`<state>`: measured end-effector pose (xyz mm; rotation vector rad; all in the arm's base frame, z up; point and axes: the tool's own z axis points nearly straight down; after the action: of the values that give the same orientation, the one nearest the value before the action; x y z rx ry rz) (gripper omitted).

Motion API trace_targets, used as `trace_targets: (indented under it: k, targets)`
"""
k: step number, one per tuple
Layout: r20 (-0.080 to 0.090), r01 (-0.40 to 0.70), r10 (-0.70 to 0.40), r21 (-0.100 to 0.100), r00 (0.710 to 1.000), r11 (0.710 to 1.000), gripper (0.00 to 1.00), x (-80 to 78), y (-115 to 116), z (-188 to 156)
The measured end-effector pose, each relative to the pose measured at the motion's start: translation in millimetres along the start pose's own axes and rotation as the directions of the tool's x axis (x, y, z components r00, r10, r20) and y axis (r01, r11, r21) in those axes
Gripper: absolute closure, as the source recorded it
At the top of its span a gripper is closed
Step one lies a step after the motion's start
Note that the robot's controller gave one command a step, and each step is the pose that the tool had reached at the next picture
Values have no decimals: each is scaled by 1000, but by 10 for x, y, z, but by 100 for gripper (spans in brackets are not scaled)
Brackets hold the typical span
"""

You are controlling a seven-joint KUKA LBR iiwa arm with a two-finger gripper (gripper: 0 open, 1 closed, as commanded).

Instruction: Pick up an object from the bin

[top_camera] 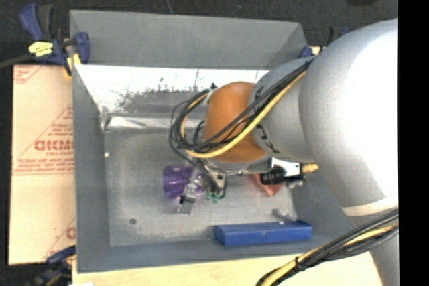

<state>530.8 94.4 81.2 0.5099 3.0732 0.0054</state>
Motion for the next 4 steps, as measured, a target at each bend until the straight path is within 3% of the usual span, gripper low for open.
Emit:
trace_targets:
  k: [1, 2, 3, 4]
  targets:
    - [-11, -84, 84, 3, 996, 996, 100, 139, 22, 110]
    - [-10, -84, 84, 3, 996, 996, 100, 139, 22, 109]
    - [-13, -81, 81, 5, 997, 997, 100, 181, -4, -505]
    - [-2, -59, 59, -2, 998, 998, 100, 37, 94, -479]
